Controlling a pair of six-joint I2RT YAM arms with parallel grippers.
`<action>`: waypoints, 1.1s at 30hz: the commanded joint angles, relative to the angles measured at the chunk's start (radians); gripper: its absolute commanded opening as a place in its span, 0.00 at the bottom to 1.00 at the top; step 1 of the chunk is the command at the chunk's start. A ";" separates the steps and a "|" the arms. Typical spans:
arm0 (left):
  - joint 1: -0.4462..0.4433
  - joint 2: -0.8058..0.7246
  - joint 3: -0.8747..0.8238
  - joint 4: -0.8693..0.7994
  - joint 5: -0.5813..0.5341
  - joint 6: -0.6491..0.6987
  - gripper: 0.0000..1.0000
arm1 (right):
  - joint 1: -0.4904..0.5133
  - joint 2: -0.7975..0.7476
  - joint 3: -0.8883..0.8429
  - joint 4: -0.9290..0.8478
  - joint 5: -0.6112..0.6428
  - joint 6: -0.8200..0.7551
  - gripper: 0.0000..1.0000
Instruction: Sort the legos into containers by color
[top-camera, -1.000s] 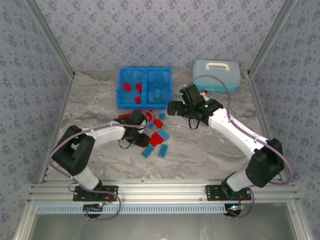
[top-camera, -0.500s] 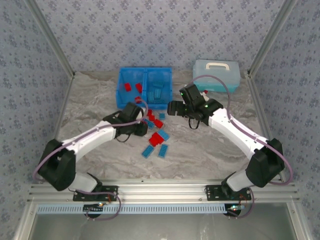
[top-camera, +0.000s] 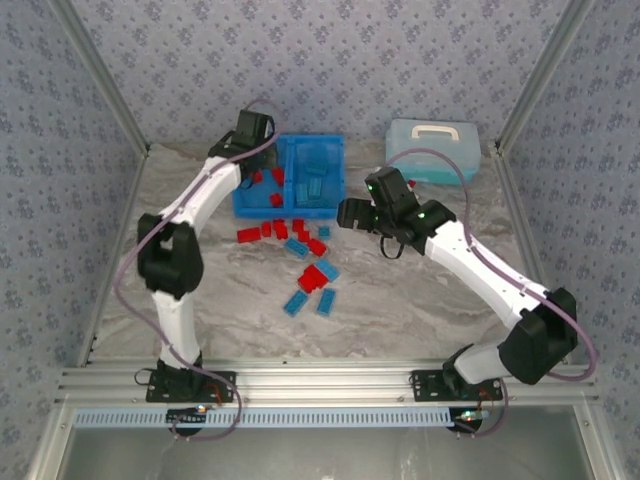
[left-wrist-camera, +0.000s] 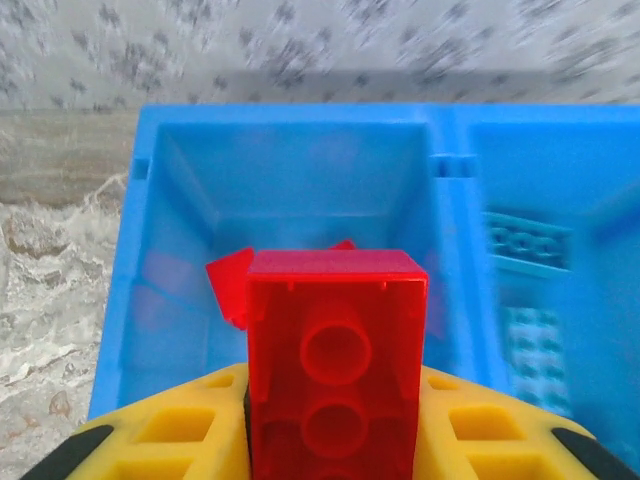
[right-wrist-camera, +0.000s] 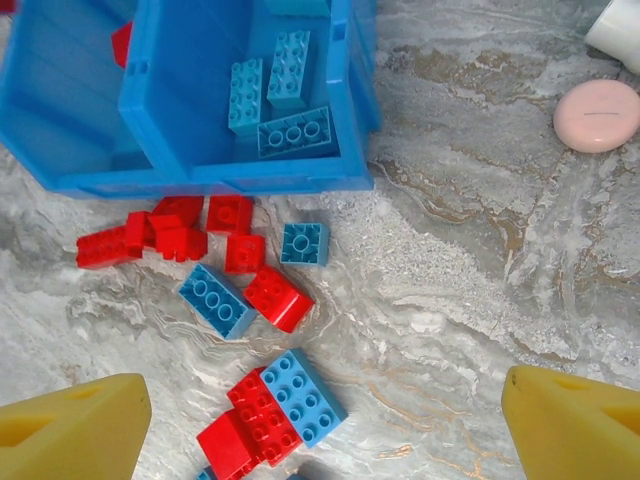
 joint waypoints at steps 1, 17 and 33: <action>0.006 0.143 0.211 -0.200 -0.017 -0.001 0.35 | 0.003 -0.045 -0.017 -0.008 0.032 0.043 0.93; 0.020 -0.019 0.169 -0.202 0.048 -0.021 0.65 | 0.065 -0.033 -0.147 -0.035 -0.022 0.098 0.93; 0.024 -0.764 -0.471 -0.151 0.322 0.216 0.92 | 0.421 0.370 -0.084 -0.165 0.073 0.176 1.00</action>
